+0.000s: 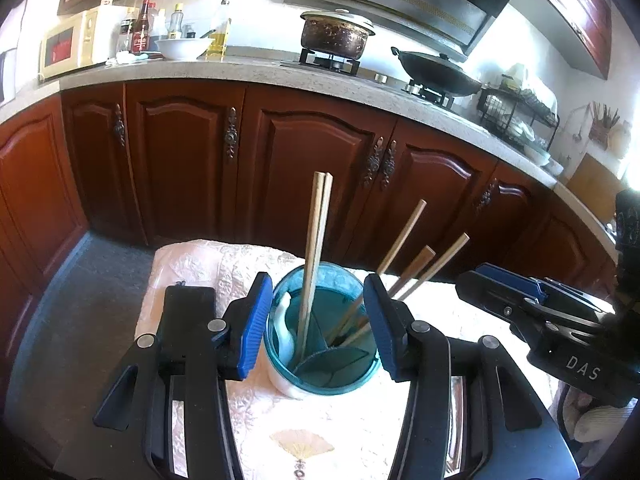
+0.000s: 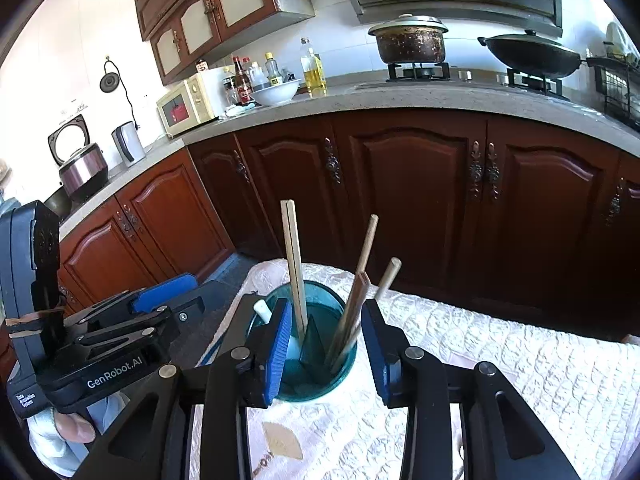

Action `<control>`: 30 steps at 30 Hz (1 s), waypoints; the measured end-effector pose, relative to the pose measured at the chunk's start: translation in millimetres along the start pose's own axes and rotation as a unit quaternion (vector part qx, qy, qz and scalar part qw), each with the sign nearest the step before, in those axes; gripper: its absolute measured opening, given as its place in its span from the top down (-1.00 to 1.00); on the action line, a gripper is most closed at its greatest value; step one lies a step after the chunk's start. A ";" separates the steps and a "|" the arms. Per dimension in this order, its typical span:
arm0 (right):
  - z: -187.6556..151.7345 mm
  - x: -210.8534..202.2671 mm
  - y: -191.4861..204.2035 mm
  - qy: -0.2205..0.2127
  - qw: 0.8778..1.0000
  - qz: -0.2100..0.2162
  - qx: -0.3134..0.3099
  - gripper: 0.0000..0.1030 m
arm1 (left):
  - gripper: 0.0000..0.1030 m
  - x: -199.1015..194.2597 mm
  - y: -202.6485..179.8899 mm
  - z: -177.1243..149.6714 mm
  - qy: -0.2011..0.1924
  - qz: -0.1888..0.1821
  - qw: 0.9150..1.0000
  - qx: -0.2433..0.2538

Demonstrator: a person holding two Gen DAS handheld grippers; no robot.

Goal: Organize utensils
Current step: 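Withdraw both tools from the cup toward the fork and silver spoon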

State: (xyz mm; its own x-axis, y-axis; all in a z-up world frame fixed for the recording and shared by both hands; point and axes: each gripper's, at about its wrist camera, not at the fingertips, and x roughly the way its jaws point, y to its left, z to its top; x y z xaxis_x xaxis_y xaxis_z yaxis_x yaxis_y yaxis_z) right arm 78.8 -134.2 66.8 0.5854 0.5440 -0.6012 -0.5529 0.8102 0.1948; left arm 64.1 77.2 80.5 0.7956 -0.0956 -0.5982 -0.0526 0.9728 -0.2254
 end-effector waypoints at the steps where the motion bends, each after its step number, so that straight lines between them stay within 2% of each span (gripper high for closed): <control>1: -1.8 -2.0 -0.5 0.000 1.000 -0.002 0.000 0.33 | 0.09 -1.0 -1.7 -1.1 0.000 -0.001 1.000 0.001; 17: -28.4 -39.1 -16.2 -0.010 0.999 -0.039 0.012 0.27 | 0.09 -9.2 -44.1 -24.3 0.006 -0.017 0.999 0.027; 30: -59.1 -71.0 -56.2 -0.008 0.996 -0.079 0.047 0.25 | 0.04 -0.6 -87.6 -47.9 0.034 -0.047 0.997 0.054</control>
State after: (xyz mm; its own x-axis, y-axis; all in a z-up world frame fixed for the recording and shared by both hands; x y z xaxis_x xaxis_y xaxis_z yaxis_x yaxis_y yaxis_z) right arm 33.3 -231.3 52.7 0.6706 0.4118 -0.6170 -0.3959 0.9021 0.1718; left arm 39.4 -18.0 63.8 0.7514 -0.1973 -0.6296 0.0884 0.9757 -0.2003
